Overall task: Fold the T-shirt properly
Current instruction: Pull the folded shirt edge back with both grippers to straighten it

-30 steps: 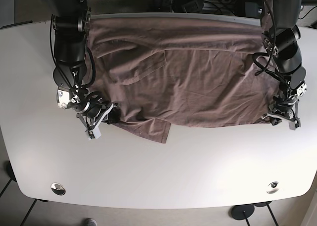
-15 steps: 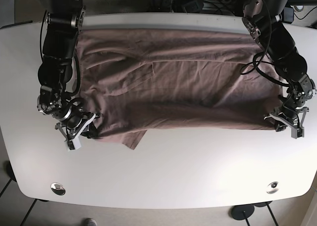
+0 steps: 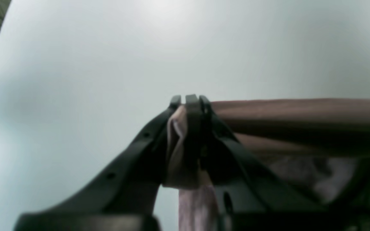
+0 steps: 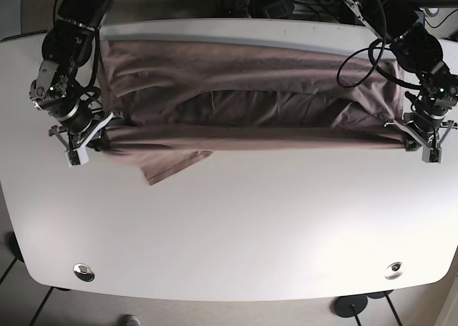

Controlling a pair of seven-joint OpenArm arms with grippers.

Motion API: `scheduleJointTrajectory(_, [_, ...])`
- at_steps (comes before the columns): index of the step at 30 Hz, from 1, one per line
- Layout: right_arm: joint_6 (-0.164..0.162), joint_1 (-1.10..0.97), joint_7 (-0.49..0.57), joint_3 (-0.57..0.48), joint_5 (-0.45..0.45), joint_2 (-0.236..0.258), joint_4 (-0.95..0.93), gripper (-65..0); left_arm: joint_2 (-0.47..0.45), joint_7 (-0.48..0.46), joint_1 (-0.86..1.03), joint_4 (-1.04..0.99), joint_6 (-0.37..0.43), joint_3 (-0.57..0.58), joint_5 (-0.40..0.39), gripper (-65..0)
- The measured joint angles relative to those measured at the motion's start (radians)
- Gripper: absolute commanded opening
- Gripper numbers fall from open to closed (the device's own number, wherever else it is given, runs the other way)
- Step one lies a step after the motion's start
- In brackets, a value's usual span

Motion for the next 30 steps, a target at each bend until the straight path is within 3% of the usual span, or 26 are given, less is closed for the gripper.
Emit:
scheduleJointTrajectory(2, [-0.001, -0.058, 0.001, 0.000, 0.006, -0.003, 0.026, -63.3, 0.000, 0.000, 0.037, 0.003, -0.001, -0.001, 0.000, -65.0])
scheduleJointTrajectory(6, [0.000, -0.159, 0.000, 0.067, 0.117, -0.019, 0.035, -63.1, 0.002, -0.002, 0.114, 0.004, -0.013, -0.066, -0.004, -65.0])
scheduleJointTrajectory(10, [0.000, -0.208, 0.000, 0.080, 0.124, -0.019, 0.035, -62.3, 0.003, -0.003, 0.160, 0.004, -0.019, -0.067, -0.001, -65.0])
scheduleJointTrajectory(11, [-0.001, -0.216, 0.000, 0.080, 0.127, -0.018, 0.035, -59.8, 0.002, -0.004, 0.161, 0.004, -0.019, -0.067, 0.000, -65.0])
scheduleJointTrajectory(13, [-0.002, -0.225, 0.000, 0.080, 0.126, -0.019, 0.035, -48.8, -0.002, -0.003, 0.163, 0.004, -0.019, -0.067, 0.004, -63.6])
scheduleJointTrajectory(16, [-0.011, -0.244, 0.000, 0.083, 0.121, -0.018, 0.058, -29.0, -0.007, -0.004, 0.162, 0.004, -0.018, -0.067, 0.011, -48.6])
scheduleJointTrajectory(18, [-0.012, -0.259, 0.001, 0.088, 0.119, -0.018, 0.102, -20.8, -0.009, -0.003, 0.163, 0.004, -0.015, -0.067, 0.013, -41.4])
scheduleJointTrajectory(21, [-0.011, -0.232, 0.003, 0.078, 0.119, -0.019, 0.152, -19.8, -0.008, -0.003, 0.159, 0.004, -0.015, -0.065, 0.016, -43.8])
scheduleJointTrajectory(25, [-0.006, -0.118, 0.000, 0.069, 0.112, -0.077, 0.143, -19.7, -0.006, -0.003, 0.157, 0.045, -0.015, -0.060, 0.018, -44.0])
scheduleJointTrajectory(26, [-0.005, -0.091, 0.004, 0.044, 0.114, -0.076, 0.121, -19.7, -0.010, -0.004, 0.157, 0.050, -0.012, -0.039, 0.018, -44.0])
scheduleJointTrajectory(27, [-0.027, -0.057, 0.005, -0.020, 0.101, -0.064, 0.076, -19.7, -0.011, -0.003, 0.158, 0.050, -0.008, -0.001, 0.018, -44.0])
scheduleJointTrajectory(30, [-0.020, -0.003, 0.006, -0.108, 0.107, -0.069, -0.031, -19.8, 0.004, -0.008, 0.161, 0.050, -0.016, 0.043, 0.007, -44.0])
